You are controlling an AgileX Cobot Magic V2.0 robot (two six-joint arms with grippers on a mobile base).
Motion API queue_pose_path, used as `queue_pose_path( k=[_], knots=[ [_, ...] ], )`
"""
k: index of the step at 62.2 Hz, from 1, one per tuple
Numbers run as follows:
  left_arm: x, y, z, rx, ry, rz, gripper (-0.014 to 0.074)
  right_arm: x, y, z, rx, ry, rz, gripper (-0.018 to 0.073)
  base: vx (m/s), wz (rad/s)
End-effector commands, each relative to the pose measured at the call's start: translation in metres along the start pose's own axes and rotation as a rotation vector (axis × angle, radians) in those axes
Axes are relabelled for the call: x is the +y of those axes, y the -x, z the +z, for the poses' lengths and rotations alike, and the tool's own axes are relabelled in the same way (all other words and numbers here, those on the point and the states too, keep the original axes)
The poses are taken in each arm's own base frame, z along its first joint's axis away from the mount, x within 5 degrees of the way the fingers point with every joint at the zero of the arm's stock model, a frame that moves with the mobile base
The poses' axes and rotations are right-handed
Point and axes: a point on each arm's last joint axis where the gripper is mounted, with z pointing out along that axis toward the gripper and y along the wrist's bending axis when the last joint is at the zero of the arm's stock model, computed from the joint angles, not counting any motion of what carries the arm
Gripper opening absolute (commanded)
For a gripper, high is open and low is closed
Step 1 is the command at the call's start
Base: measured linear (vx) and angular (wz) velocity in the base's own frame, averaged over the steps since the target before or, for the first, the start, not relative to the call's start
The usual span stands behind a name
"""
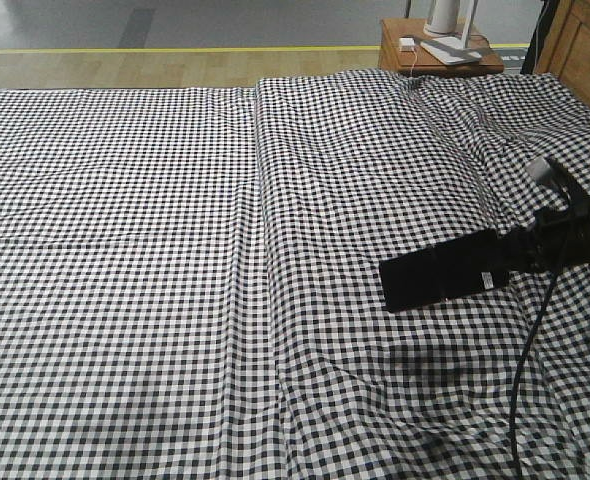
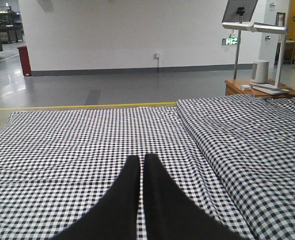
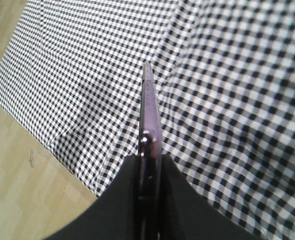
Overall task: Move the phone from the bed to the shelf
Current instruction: 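Lift the phone with the right gripper up off the bed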
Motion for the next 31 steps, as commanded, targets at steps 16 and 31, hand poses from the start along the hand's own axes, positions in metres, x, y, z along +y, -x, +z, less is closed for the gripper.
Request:
queue_pose_path(
  k=[16, 31],
  knots=[
    [0.0, 0.015, -0.002, -0.103, -0.001, -0.019, 0.0001, 0.138, 0.024, -0.035, -0.084, 0.132, -0.27, -0.0003, 0.0, 0.0],
    [0.0, 0.015, -0.002, -0.103, -0.001, -0.019, 0.0001, 0.213, 0.024, -0.044, -0.106, 0.18, -0.442, -0.0003, 0.0, 0.0]
  ],
)
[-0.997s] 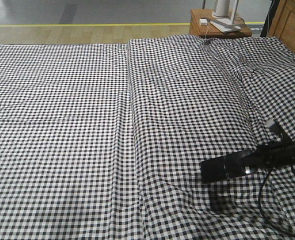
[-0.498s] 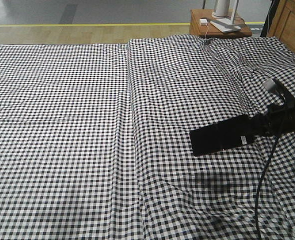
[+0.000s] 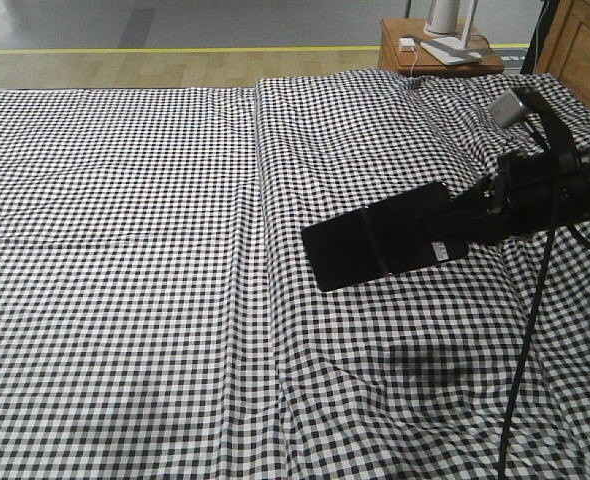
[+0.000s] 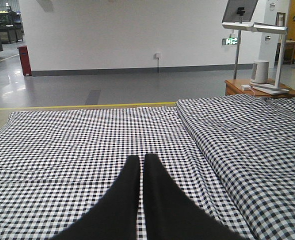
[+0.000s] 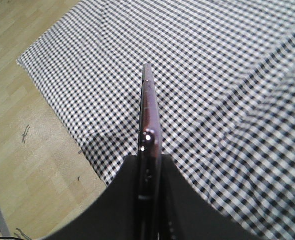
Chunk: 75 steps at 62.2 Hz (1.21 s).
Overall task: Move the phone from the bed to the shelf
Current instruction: 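Lift the phone with the right gripper up off the bed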
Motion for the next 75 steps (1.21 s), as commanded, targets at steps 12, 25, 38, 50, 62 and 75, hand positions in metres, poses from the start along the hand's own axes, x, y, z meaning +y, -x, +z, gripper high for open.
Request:
queue_pose_path(
  k=[12, 25, 38, 50, 62, 75],
  knots=[
    [0.0, 0.015, -0.002, -0.103, -0.001, -0.019, 0.0001, 0.091, 0.031, -0.016, -0.092, 0.164, -0.187, -0.0003, 0.0, 0.0],
    [0.0, 0.015, -0.002, -0.103, -0.001, -0.019, 0.0001, 0.132, 0.035, -0.016, -0.089, 0.226, -0.258, -0.0003, 0.0, 0.0],
    [0.0, 0.015, -0.002, -0.103, -0.001, -0.019, 0.0001, 0.169, 0.034, -0.02, -0.091, 0.285, -0.321, -0.0003, 0.0, 0.0],
    [0.0, 0.015, -0.002, -0.103, -0.001, -0.019, 0.0001, 0.19, 0.031, -0.026, -0.097, 0.317, -0.354, -0.0003, 0.0, 0.0],
    [0.0, 0.015, -0.002, -0.103, -0.001, -0.019, 0.0001, 0.195, 0.03, -0.03, -0.104, 0.319, -0.368, -0.0003, 0.0, 0.0],
    [0.0, 0.015, -0.002, -0.103, -0.001, -0.019, 0.0001, 0.195, 0.031, -0.03, -0.105, 0.319, -0.367, -0.0003, 0.0, 0.0]
  ],
)
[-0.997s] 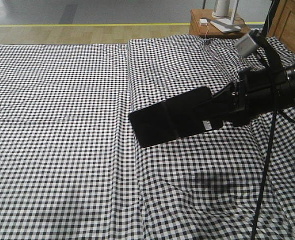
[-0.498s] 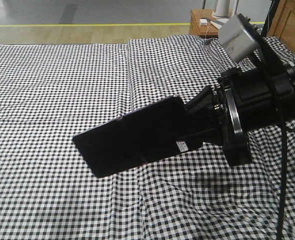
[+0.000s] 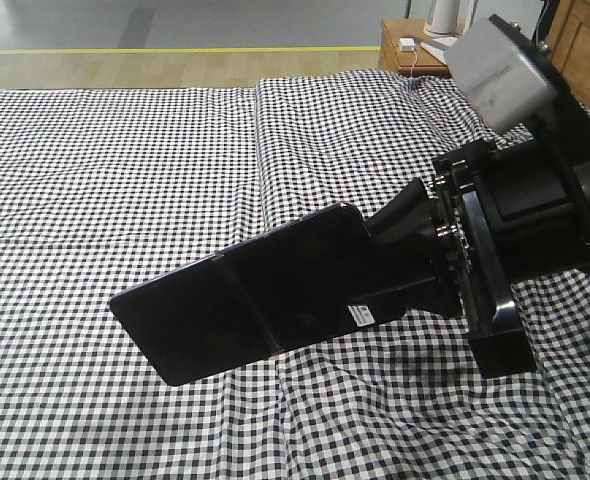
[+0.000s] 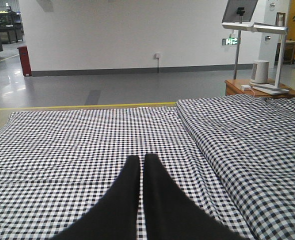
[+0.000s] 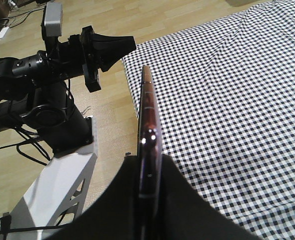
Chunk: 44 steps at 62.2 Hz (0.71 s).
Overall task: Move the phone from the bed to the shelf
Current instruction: 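Lift the phone with the right gripper up off the bed, then hold the phone in the right gripper while the base turns away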
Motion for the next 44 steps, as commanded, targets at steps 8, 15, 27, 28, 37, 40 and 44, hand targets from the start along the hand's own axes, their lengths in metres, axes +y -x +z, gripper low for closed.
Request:
queue_pose_path(
  k=[8, 15, 27, 28, 37, 40, 44],
  knots=[
    [0.0002, 0.0153, -0.0021, -0.103, -0.001, -0.019, 0.0001, 0.0157, 0.012, -0.009, -0.071, 0.063, -0.02, -0.0002, 0.0, 0.0],
    [0.0002, 0.0153, -0.0021, -0.103, -0.001, -0.019, 0.0001, 0.0157, 0.012, -0.009, -0.071, 0.063, -0.02, -0.0002, 0.0, 0.0],
    [0.0002, 0.0153, -0.0021, -0.103, -0.001, -0.019, 0.0001, 0.0154, 0.012, -0.0091, -0.072, 0.061, -0.02, -0.0002, 0.0, 0.0],
    [0.0002, 0.0153, -0.0021, -0.103, -0.001, -0.019, 0.0001, 0.0154, 0.012, -0.0091, -0.072, 0.061, -0.02, -0.0002, 0.0, 0.0],
    [0.0002, 0.0153, -0.0021, -0.103, -0.001, -0.019, 0.0001, 0.0154, 0.012, -0.0091, -0.072, 0.061, -0.02, -0.0002, 0.0, 0.0],
    [0.0002, 0.0153, -0.0021, -0.103, -0.001, -0.019, 0.0001, 0.0154, 0.012, -0.0091, -0.072, 0.061, -0.02, -0.0002, 0.0, 0.0],
    [0.0002, 0.0153, -0.0021, -0.103, -0.001, -0.019, 0.0001, 0.0154, 0.012, -0.0091, -0.072, 0.061, -0.02, -0.0002, 0.0, 0.0]
  ],
)
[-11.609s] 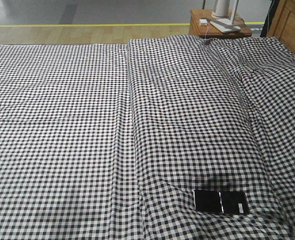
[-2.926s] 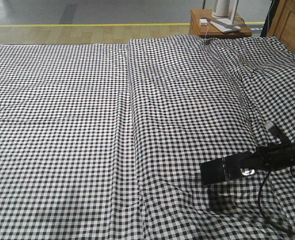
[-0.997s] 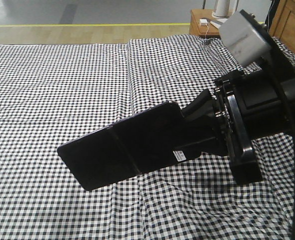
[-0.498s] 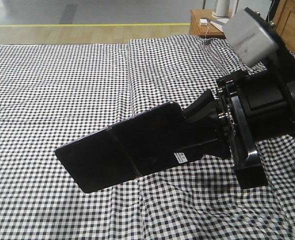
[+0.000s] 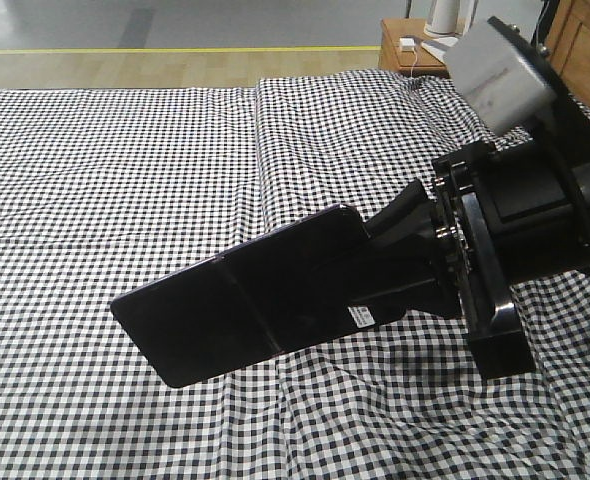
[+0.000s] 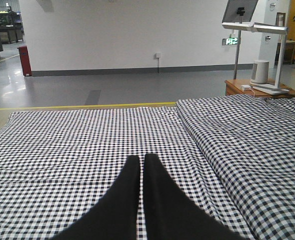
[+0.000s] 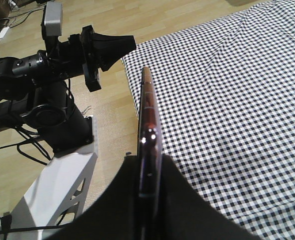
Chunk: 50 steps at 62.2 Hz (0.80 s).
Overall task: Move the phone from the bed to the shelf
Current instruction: 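Hold the phone in the right gripper while the base turns away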
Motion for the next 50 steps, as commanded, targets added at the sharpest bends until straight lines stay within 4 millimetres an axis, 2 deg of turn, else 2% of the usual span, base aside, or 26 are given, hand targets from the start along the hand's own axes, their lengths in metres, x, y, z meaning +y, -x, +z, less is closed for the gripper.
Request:
queue_pose_path(
  k=[1, 27, 50],
  knots=[
    [0.0002, 0.0153, -0.0021, -0.103, -0.001, -0.019, 0.0001, 0.0155, 0.0124, -0.0094, -0.072, 0.061, -0.022, -0.0002, 0.0, 0.0],
    [0.0002, 0.0153, -0.0021, -0.103, -0.001, -0.019, 0.0001, 0.0155, 0.0124, -0.0094, -0.072, 0.061, -0.021, -0.0002, -0.02, 0.07],
    [0.0002, 0.0153, -0.0021, -0.103, -0.001, -0.019, 0.0001, 0.0155, 0.0124, -0.0094, -0.073, 0.061, -0.022, -0.0002, -0.07, 0.29]
  ],
)
